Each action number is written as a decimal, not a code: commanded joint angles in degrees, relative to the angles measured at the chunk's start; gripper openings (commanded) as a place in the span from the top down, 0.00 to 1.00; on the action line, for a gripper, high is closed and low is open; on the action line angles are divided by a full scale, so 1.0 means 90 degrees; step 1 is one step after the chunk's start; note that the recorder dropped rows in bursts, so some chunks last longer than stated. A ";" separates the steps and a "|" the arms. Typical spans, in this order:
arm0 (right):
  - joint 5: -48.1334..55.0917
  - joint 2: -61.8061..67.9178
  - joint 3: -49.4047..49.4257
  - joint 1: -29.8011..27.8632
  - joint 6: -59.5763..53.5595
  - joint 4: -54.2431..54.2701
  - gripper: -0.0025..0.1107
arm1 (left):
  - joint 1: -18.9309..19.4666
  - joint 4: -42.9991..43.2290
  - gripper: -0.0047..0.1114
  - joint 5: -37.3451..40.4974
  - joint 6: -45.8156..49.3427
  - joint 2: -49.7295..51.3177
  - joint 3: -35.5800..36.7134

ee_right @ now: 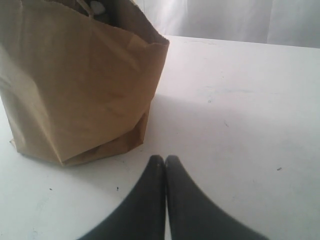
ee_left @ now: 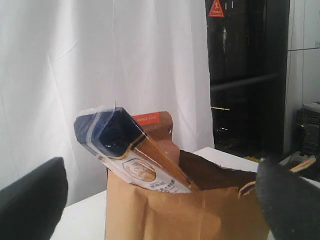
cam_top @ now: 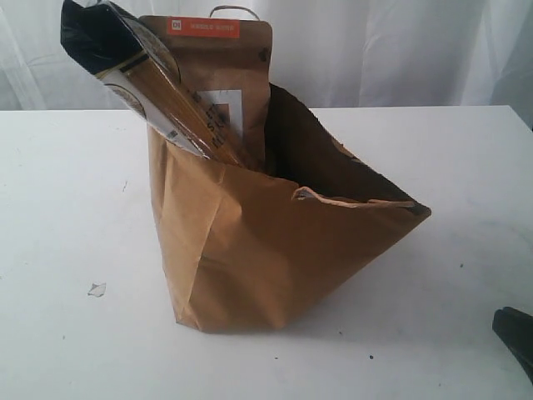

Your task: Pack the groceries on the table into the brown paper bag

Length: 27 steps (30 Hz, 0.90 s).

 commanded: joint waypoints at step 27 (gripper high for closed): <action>-0.0039 -0.0031 0.0042 -0.0023 0.0004 -0.0016 0.98 | 0.0004 0.1728 0.58 -0.0026 -0.0530 -0.0632 0.0929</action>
